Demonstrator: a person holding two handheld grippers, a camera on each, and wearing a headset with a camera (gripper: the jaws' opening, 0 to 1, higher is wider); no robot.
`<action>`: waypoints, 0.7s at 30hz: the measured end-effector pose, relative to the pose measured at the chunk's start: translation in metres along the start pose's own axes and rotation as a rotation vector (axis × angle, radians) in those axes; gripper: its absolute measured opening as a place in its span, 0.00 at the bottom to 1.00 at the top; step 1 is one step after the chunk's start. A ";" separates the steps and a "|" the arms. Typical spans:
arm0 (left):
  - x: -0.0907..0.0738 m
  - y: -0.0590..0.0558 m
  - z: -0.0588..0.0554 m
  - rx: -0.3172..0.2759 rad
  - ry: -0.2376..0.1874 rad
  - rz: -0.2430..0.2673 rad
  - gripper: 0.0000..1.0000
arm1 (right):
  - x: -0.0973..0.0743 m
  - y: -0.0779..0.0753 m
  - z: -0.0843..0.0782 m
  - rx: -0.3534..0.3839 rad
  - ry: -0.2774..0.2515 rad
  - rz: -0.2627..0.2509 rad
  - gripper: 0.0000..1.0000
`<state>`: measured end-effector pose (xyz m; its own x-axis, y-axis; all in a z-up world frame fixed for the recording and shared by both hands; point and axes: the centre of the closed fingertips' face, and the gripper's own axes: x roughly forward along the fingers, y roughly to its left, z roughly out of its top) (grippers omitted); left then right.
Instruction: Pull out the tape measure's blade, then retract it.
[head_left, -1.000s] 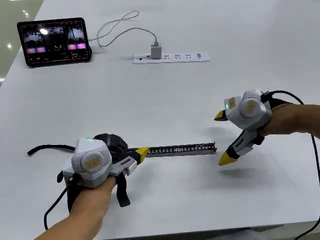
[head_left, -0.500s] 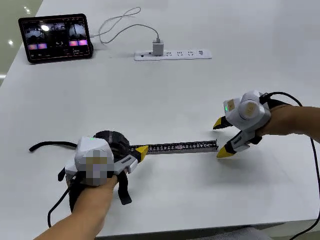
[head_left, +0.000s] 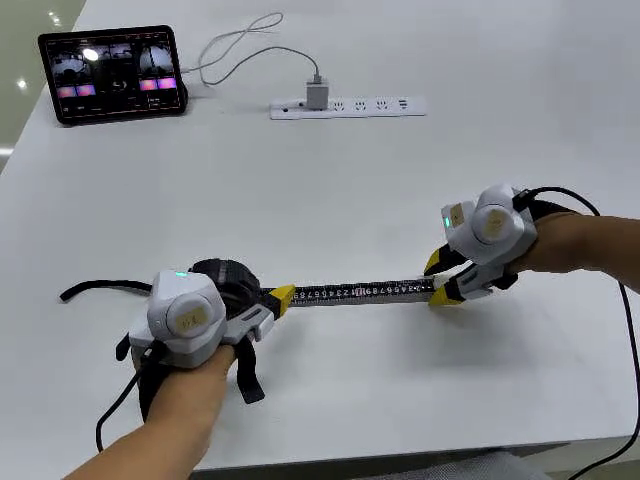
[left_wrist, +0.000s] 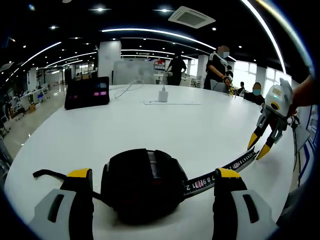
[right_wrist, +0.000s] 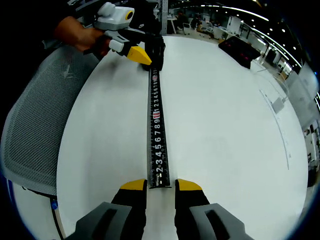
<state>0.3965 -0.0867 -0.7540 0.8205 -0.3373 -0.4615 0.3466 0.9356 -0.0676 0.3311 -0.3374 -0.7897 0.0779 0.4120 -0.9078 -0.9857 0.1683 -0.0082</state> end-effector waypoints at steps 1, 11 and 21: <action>0.000 0.001 0.000 -0.002 0.000 0.002 0.99 | 0.001 -0.001 -0.001 -0.011 0.005 -0.004 0.17; -0.002 0.007 0.001 -0.011 -0.002 0.019 0.96 | 0.004 -0.005 -0.003 0.047 0.007 -0.002 0.12; -0.006 0.014 0.004 -0.024 0.000 0.053 0.71 | 0.004 -0.006 -0.003 0.086 0.070 -0.024 0.10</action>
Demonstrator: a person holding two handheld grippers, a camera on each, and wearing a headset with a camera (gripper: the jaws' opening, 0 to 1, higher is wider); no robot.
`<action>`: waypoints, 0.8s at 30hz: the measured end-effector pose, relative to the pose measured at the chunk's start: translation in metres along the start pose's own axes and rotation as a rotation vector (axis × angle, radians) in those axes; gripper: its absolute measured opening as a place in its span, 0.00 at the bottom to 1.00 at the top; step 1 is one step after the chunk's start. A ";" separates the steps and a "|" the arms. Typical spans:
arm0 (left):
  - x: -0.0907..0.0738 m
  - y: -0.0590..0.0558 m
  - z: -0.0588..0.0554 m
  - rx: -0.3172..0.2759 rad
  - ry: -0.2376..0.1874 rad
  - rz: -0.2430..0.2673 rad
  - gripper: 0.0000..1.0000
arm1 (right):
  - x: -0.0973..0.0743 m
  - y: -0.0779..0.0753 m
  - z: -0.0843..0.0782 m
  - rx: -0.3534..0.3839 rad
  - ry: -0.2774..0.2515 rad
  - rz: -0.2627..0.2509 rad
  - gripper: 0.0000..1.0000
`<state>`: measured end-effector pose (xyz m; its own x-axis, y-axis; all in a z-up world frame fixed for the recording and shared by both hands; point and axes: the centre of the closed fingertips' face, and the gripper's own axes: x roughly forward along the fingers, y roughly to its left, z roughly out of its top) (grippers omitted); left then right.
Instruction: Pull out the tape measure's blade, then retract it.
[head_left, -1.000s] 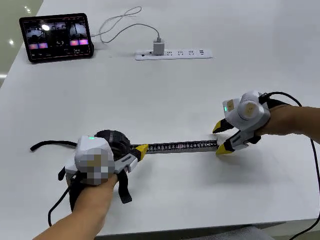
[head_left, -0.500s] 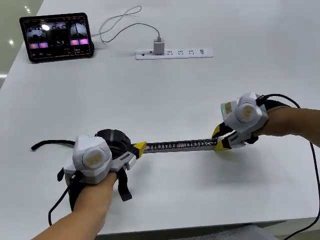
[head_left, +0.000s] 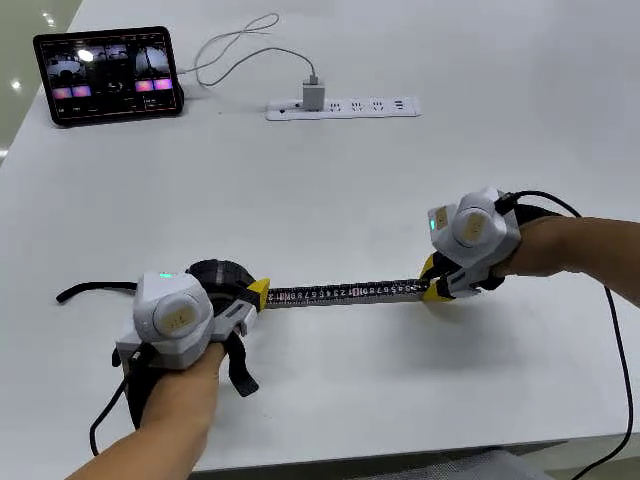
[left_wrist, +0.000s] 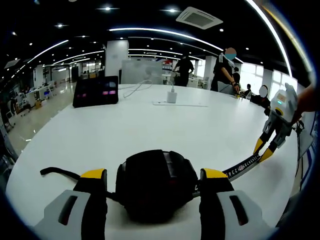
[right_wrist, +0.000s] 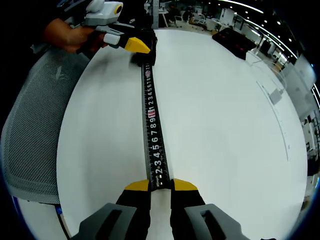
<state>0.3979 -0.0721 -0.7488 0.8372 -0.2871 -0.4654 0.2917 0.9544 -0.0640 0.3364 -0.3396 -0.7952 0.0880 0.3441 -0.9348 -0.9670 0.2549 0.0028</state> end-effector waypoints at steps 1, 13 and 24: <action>0.000 -0.001 0.000 0.000 -0.001 -0.004 0.71 | 0.000 0.000 0.000 -0.003 0.004 0.001 0.10; 0.007 -0.003 -0.002 0.001 0.028 -0.016 0.64 | 0.000 -0.001 -0.001 0.022 0.037 0.003 0.10; 0.005 -0.002 -0.004 0.033 0.040 -0.015 0.60 | 0.001 -0.001 0.000 0.046 0.035 -0.004 0.08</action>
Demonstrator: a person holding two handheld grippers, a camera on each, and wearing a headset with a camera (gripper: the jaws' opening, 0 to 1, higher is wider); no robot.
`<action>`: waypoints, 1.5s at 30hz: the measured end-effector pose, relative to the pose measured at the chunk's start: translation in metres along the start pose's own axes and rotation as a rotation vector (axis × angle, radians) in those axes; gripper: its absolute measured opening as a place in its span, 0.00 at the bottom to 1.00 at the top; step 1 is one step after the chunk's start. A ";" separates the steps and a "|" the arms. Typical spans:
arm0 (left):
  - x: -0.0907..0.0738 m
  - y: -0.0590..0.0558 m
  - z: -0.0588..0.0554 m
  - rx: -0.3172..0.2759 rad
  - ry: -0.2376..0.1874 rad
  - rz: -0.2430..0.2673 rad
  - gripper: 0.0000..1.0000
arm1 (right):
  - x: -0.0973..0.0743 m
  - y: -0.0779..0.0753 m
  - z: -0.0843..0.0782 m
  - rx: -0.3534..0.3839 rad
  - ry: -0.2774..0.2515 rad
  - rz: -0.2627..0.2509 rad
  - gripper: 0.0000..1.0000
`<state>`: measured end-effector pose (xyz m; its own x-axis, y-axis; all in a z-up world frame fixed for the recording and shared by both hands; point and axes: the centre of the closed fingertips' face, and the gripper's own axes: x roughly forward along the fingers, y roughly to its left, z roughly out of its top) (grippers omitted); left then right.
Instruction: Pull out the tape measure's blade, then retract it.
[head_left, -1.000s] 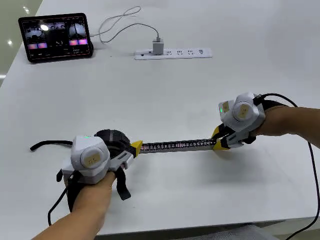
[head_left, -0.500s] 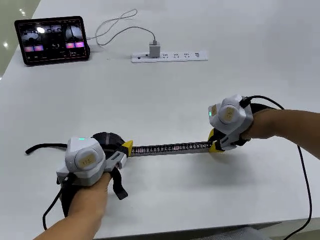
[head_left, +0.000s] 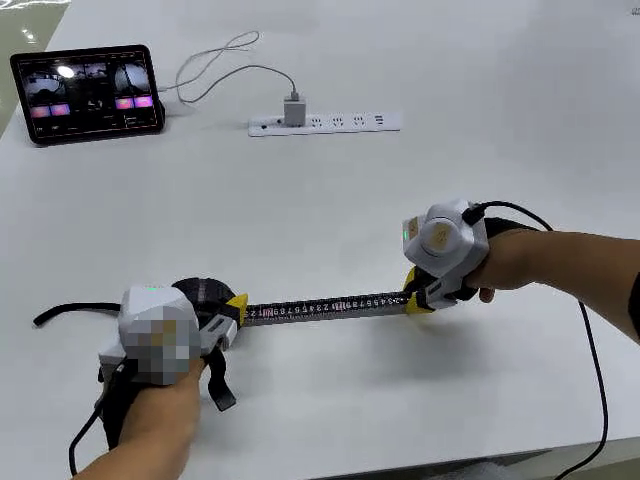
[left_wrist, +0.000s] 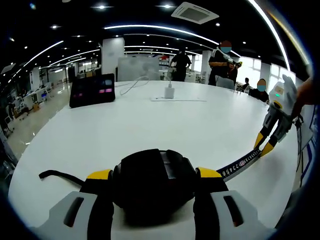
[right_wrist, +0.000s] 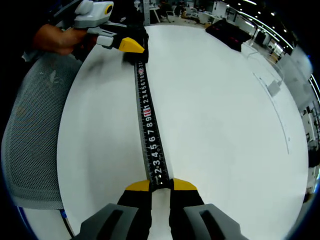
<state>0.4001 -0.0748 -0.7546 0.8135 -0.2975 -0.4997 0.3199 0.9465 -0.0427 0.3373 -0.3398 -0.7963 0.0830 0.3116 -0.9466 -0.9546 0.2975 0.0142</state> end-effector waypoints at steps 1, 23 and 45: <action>0.000 0.000 0.000 -0.002 0.006 -0.002 0.60 | 0.000 0.000 0.000 0.001 0.002 0.001 0.08; 0.000 0.000 -0.002 -0.002 0.030 -0.003 0.61 | 0.000 0.000 0.004 0.051 0.033 0.004 0.08; 0.002 0.000 -0.004 0.007 0.069 -0.009 0.61 | 0.003 0.003 0.011 0.008 0.062 0.011 0.09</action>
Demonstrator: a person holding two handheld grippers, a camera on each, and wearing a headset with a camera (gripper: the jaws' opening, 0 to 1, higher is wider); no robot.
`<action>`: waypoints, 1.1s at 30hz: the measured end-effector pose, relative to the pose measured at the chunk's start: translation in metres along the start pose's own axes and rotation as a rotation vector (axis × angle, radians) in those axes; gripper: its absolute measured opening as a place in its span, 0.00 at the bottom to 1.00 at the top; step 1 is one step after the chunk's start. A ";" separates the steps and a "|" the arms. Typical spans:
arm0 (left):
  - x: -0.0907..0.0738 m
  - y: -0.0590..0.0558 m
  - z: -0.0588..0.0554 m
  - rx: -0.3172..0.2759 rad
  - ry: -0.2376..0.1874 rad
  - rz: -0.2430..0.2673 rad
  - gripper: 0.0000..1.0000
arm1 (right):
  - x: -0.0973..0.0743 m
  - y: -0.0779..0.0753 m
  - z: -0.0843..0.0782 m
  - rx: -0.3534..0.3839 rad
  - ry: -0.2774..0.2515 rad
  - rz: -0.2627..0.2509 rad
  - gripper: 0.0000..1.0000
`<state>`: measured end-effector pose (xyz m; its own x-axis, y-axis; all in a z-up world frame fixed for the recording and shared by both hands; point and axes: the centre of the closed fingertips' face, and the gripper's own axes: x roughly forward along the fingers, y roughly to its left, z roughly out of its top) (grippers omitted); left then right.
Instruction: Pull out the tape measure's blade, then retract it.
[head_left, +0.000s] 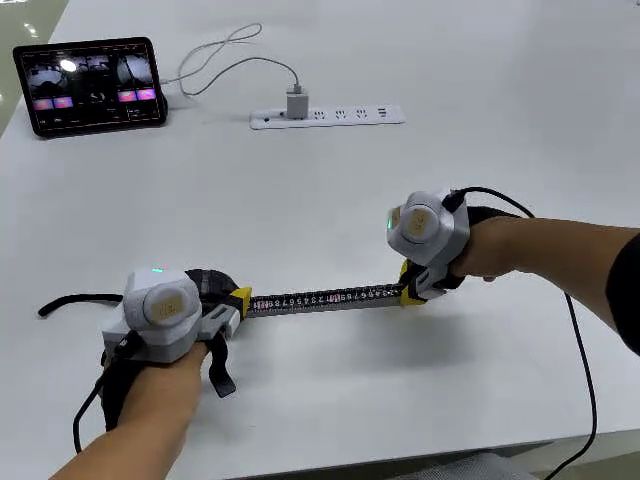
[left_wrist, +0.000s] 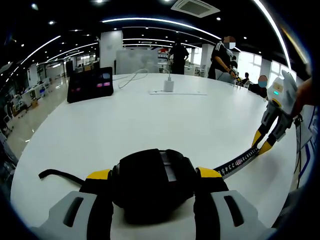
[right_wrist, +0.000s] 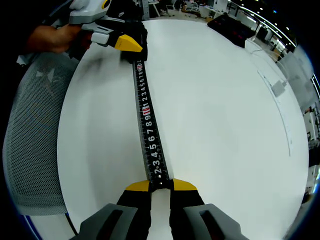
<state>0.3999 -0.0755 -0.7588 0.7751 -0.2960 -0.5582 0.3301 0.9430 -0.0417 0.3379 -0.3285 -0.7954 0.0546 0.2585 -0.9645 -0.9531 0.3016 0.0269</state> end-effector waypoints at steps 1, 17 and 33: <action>0.000 0.000 0.000 0.000 -0.002 0.000 0.61 | 0.000 0.000 0.000 -0.002 0.001 0.001 0.09; -0.001 0.000 0.000 -0.015 0.003 -0.011 0.61 | 0.002 0.001 0.007 -0.023 0.020 0.002 0.09; 0.001 0.000 0.000 -0.016 0.004 -0.014 0.61 | 0.004 0.001 0.015 -0.014 0.015 -0.001 0.09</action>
<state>0.4004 -0.0754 -0.7591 0.7684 -0.3085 -0.5608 0.3319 0.9412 -0.0629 0.3416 -0.3130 -0.7956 0.0514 0.2439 -0.9684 -0.9570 0.2893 0.0221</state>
